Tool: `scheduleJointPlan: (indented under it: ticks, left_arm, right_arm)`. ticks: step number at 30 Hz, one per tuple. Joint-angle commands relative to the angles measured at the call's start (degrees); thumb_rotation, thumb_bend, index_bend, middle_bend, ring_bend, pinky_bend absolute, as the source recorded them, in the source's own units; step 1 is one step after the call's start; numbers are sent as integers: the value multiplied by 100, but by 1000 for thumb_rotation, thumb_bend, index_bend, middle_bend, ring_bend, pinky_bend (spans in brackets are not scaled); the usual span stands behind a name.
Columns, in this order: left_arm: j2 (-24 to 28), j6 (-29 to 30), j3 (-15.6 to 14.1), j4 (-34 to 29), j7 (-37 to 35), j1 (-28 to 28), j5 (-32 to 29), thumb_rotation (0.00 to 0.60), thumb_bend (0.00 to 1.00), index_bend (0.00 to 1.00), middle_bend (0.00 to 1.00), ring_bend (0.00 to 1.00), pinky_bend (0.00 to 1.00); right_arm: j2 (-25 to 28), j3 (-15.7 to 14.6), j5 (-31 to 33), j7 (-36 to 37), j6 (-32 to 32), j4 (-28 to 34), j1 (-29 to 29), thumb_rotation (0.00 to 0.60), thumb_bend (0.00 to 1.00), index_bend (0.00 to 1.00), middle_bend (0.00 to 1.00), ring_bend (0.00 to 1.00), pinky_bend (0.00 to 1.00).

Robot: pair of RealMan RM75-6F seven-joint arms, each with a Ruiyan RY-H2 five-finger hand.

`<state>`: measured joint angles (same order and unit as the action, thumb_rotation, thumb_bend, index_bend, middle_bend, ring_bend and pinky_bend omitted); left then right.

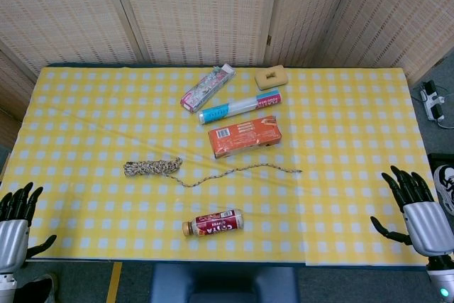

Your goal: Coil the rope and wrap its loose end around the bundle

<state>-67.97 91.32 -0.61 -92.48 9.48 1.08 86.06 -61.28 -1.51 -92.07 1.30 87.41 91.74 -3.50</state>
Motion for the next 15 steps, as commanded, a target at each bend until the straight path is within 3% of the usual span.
scheduleJointPlan:
  ticks: [1, 15]
  left_arm:
    - [2, -30, 22, -17, 32, 6, -11, 600, 160, 0, 0, 0, 0]
    - [-16, -83, 106, -63, 94, 23, 41, 600, 160, 4, 0, 0, 0]
  right_arm:
    - [-5, 15, 28, 2, -35, 16, -1, 359, 353, 0, 0, 0, 0]
    - [13, 68, 11, 67, -14, 8, 36, 371, 353, 0, 0, 0, 0]
